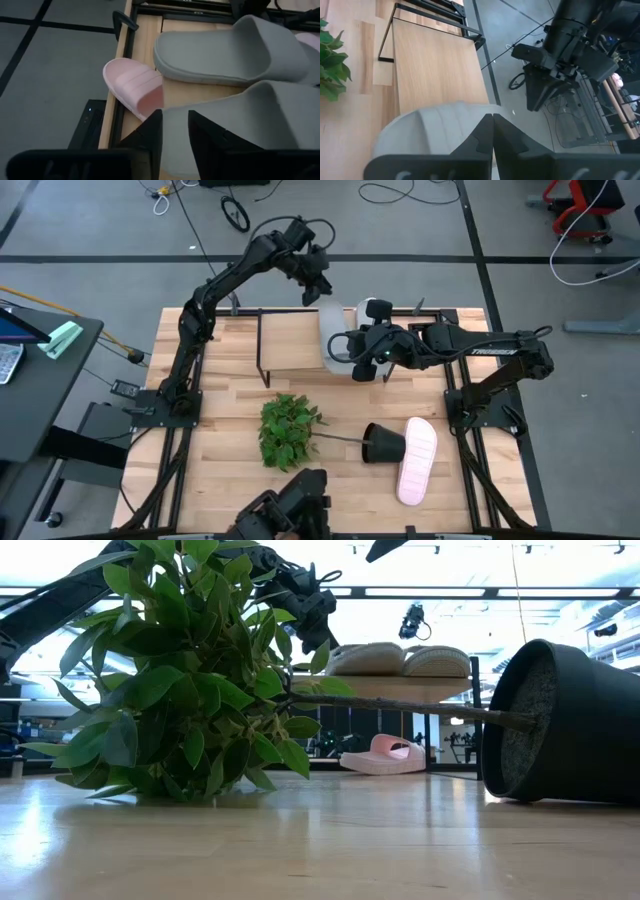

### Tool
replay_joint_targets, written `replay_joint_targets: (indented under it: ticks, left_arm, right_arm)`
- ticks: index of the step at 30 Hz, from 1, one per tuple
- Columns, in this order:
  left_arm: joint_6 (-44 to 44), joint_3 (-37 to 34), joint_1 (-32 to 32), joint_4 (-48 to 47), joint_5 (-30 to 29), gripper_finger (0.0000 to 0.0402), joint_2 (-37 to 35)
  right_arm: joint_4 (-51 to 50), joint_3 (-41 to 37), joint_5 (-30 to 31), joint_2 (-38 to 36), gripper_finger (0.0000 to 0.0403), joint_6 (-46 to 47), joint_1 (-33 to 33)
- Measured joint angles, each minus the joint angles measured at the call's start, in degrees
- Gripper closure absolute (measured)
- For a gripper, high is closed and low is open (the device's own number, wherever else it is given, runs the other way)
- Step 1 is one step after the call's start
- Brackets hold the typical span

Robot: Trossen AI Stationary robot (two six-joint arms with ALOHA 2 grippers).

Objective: Pick and place slides into the shelf
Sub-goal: Put the bottom pink slide on the shelf

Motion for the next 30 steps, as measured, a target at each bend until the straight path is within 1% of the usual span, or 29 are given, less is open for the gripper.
replay_joint_targets:
  ticks: [5, 9, 14, 19, 22, 26, 30]
  left_arm:
    - [0.2, 0.0, 0.2, -4.5, -1.7, 0.0280, 0.0]
    - [0.6, 0.0, 0.5, -7.5, -2.7, 0.0272, 0.0]
    - [2.1, 0.0, 0.3, -11.9, -6.9, 0.0269, -0.9]
    - [3.0, 0.0, -1.1, -17.2, -9.4, 0.0279, -2.3]
    - [3.0, 0.0, -2.7, -19.1, -9.5, 0.0287, -3.9]
    - [2.8, 0.0, -6.1, -20.5, -10.5, 0.0300, -6.2]
    - [2.6, 0.0, -10.9, -22.2, -11.9, 0.0318, -8.7]
  right_arm:
    - [-0.9, 0.0, 0.0, 0.0, 0.0390, 0.0, 0.0]
    - [-2.5, 0.0, 0.2, -0.1, 0.0390, 1.9, -0.6]
    - [-6.3, 0.0, 0.6, -0.5, 0.0390, 4.7, -1.8]
    - [-10.1, 0.0, 0.7, -0.8, 0.0390, 7.6, -2.6]
    - [-12.9, 0.0, 1.4, -0.8, 0.0390, 9.3, -2.6]
    - [-15.0, 0.0, 2.7, -1.1, 0.0390, 11.7, -2.1]
    - [-16.6, 0.0, 3.6, -2.4, 0.0390, 13.9, -1.3]
